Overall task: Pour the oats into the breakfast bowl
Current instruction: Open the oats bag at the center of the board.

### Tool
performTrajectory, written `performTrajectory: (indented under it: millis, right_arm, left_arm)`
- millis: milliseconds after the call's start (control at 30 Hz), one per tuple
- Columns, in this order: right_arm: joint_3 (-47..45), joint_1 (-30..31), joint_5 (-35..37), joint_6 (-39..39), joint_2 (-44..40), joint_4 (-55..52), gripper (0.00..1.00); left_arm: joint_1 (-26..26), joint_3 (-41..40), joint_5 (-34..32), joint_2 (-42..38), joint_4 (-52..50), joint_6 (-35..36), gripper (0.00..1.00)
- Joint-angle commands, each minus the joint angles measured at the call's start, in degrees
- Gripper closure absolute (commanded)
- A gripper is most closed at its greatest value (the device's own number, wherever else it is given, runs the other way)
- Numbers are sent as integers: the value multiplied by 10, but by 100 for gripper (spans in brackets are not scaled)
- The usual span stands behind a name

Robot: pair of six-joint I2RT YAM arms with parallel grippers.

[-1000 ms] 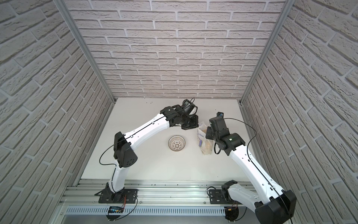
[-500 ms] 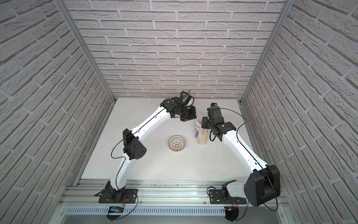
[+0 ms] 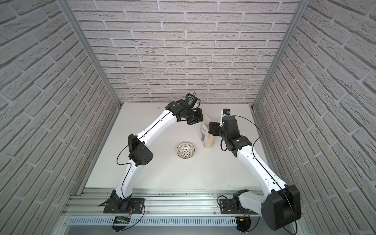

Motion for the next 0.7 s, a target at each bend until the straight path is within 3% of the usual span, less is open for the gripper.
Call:
performTrajectory:
  millis: [0,33,67,167,400,533,667]
  right_arm:
    - [-32,11,28,54,-37,-30,11]
    - [-36,17,45,64,-45,-56,10]
    - [-41,24,69,78,-51,-79,1]
    - [-65,38,82,103,-57,-104,1]
    - [-222,44,17,77,-125,29,1]
    - [-272,43,34,120,-144,69,1]
    - [-304,50,57,106,-107,124,1]
  left_arm:
    - [3,19,9,5,33,-3,100]
    - [3,19,12,5,34,-4,100]
    - [3,20,13,7,35,-4,100]
    - [3,22,13,10,37,-5,100]
    - [6,27,16,14,33,-2,100]
    - [6,27,19,17,37,-2,100]
    - [6,27,20,17,39,-3,100]
